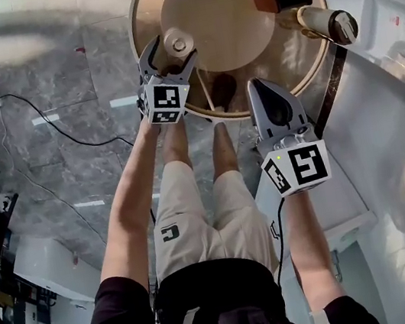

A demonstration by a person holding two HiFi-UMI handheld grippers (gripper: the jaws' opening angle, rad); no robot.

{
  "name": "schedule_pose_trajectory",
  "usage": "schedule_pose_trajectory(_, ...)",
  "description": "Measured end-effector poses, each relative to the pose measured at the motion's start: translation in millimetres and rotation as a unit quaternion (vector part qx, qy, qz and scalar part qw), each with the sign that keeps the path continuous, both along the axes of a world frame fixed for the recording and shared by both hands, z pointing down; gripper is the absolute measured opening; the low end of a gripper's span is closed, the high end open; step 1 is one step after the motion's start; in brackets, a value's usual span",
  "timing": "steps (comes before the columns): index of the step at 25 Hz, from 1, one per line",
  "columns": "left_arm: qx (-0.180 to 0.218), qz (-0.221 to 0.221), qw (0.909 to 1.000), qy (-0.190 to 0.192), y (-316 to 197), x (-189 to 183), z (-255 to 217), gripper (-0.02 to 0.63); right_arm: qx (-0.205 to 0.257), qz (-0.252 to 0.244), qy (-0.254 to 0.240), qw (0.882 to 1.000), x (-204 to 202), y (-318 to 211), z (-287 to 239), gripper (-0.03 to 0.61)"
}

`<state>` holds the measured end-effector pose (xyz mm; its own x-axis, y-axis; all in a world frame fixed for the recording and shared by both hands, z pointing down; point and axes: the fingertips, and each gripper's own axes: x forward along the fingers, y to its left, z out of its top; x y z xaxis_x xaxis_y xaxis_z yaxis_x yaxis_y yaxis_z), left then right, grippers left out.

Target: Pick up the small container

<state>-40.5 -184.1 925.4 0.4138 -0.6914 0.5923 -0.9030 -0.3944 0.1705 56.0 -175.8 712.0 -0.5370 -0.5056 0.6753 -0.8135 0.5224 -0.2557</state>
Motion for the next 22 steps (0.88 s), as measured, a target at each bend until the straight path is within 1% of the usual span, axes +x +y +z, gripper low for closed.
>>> schedule_pose_trajectory(4, -0.002, 0.023, 0.9997, -0.009, -6, 8, 7, 0.368, -0.003, 0.002, -0.003, 1.000, 1, -4, 3, 0.003)
schedule_pose_trajectory(10, -0.009, 0.018, 0.9997, -0.016, -19, 8, 13, 0.367, -0.007, 0.003, -0.004, 1.000, 7, -6, 4, 0.003)
schedule_pose_trajectory(22, -0.018, 0.040, 0.9980, -0.045, -18, 9, 11, 0.354, -0.007, 0.006, -0.003, 1.000, 19, -5, -2, 0.003)
